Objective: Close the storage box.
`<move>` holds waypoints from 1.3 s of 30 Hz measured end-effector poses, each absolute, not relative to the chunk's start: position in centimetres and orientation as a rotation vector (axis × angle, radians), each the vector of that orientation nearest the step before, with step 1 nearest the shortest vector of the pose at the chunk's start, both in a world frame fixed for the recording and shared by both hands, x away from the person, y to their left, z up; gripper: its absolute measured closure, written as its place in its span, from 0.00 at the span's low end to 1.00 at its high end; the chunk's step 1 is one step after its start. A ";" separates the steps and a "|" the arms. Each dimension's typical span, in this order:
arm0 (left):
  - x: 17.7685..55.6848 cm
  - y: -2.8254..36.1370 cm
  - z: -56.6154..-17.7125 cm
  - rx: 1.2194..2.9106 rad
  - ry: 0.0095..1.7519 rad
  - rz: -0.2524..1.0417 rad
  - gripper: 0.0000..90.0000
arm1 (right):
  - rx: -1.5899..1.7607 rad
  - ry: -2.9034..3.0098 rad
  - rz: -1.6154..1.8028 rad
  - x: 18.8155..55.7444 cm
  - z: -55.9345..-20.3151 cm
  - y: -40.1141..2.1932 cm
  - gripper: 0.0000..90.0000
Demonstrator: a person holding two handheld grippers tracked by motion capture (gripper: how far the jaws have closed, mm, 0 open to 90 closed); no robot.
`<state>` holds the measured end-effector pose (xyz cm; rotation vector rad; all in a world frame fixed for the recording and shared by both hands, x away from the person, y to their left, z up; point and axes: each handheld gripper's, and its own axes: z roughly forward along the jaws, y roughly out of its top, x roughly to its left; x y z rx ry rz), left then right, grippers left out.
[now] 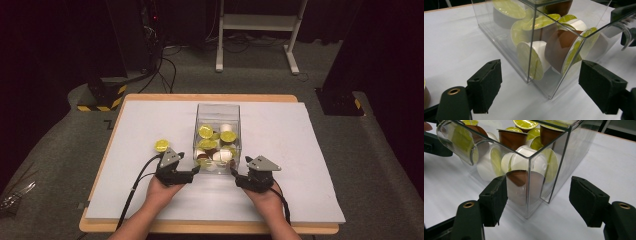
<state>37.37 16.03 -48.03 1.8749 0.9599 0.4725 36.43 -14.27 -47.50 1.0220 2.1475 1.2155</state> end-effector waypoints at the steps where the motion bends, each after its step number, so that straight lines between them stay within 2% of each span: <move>1: 37.4 16.0 -48.0 1.875 0.960 0.472 0.21 | 1.022 2.148 1.216 36.4 -47.5 -14.3 0.34; 23: 40.7 15.0 -48.5 1.881 1.047 0.452 0.23 | 1.113 2.137 1.212 40.2 -47.4 -13.9 0.33; 39: 41.6 14.2 -49.0 1.851 1.095 0.514 0.27 | 1.129 2.111 1.211 41.8 -47.4 -13.4 0.33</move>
